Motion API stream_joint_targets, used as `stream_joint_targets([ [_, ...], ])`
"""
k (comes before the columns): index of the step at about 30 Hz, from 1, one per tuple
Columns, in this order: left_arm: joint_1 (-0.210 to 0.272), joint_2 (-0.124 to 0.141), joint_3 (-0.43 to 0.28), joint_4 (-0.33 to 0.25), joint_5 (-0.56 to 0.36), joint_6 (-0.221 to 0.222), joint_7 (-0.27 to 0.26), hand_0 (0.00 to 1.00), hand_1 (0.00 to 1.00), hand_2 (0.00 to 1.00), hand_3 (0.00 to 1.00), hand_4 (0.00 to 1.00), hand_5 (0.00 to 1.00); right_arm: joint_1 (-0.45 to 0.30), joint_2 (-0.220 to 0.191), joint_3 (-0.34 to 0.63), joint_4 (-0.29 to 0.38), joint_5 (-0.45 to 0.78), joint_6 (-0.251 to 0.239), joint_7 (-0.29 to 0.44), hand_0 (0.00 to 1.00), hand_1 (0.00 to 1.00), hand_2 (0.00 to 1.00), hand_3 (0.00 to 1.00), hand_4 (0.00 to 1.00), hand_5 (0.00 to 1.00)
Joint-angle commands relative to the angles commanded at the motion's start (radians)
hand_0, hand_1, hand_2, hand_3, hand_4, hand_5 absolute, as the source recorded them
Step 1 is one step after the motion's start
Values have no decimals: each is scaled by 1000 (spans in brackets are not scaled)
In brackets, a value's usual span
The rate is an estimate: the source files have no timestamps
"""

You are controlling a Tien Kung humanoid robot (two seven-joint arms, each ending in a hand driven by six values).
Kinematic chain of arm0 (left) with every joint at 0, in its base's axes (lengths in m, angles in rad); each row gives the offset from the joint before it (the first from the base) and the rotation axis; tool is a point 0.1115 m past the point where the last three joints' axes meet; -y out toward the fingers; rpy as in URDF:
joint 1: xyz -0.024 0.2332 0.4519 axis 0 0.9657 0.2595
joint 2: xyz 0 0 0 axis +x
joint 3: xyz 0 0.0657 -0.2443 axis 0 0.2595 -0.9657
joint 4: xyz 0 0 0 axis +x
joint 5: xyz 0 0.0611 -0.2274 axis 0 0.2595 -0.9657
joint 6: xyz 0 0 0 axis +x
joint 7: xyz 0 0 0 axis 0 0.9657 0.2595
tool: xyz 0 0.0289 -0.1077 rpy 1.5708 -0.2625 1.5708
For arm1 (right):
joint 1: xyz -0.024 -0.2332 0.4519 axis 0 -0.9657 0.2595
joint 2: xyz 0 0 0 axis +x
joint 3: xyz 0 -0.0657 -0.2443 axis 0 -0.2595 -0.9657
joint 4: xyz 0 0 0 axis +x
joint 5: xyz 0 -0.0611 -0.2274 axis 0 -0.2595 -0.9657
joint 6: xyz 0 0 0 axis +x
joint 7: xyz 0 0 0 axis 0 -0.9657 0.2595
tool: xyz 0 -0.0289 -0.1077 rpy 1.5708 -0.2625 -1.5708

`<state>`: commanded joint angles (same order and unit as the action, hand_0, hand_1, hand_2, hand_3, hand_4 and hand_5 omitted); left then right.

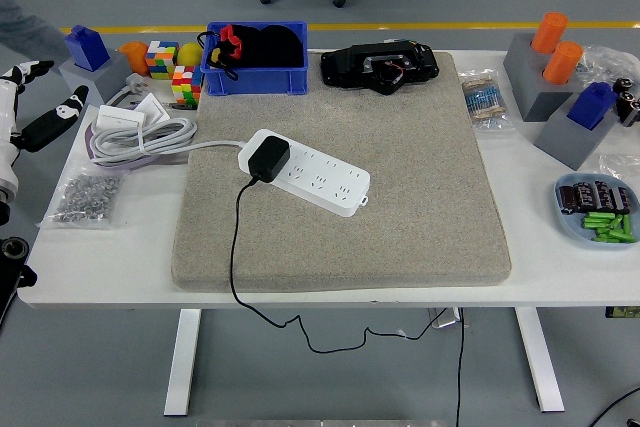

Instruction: Press the white button,pick up the black plug,place it near the board,insert it into the board

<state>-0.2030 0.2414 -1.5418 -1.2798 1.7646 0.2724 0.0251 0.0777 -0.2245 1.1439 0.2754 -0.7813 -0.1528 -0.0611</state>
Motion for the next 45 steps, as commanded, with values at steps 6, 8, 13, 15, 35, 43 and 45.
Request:
stream_joint_targets([
  [6, 14, -2, -19, -12, 6, -9, 10, 858, 891, 830, 773, 787, 461, -7, 0, 8, 0, -5, 2, -6, 612, 554, 586, 536, 632, 307],
  [8, 17, -3, -22, -14, 6, -9, 11, 858, 889, 829, 771, 784, 449, -8, -1, 8, -1, -6, 3, -8, 613, 554, 587, 536, 634, 308],
  [13, 17, -6, -23, -20, 6, -11, 13, 857, 888, 826, 770, 779, 441, -8, -2, 10, 0, -7, 3, -9, 614, 554, 587, 536, 636, 310],
  [15, 18, -5, -22, -23, 5, -12, 13, 857, 888, 826, 770, 779, 441, -7, -1, 12, 0, -7, 3, -9, 614, 554, 587, 536, 636, 310],
  [35, 18, 1, -12, -38, 3, -20, 18, 856, 885, 825, 769, 775, 432, -5, -2, 6, 0, -7, 7, -17, 615, 555, 596, 542, 637, 314],
  [43, 22, 0, -13, -43, 5, -22, 21, 856, 884, 824, 768, 772, 429, -8, 0, 13, 0, -10, 8, -19, 616, 559, 598, 540, 644, 322],
  [45, 22, 0, -12, -43, 5, -23, 22, 856, 884, 824, 768, 772, 429, -10, -1, 12, 0, -10, 9, -20, 616, 559, 598, 540, 644, 322],
])
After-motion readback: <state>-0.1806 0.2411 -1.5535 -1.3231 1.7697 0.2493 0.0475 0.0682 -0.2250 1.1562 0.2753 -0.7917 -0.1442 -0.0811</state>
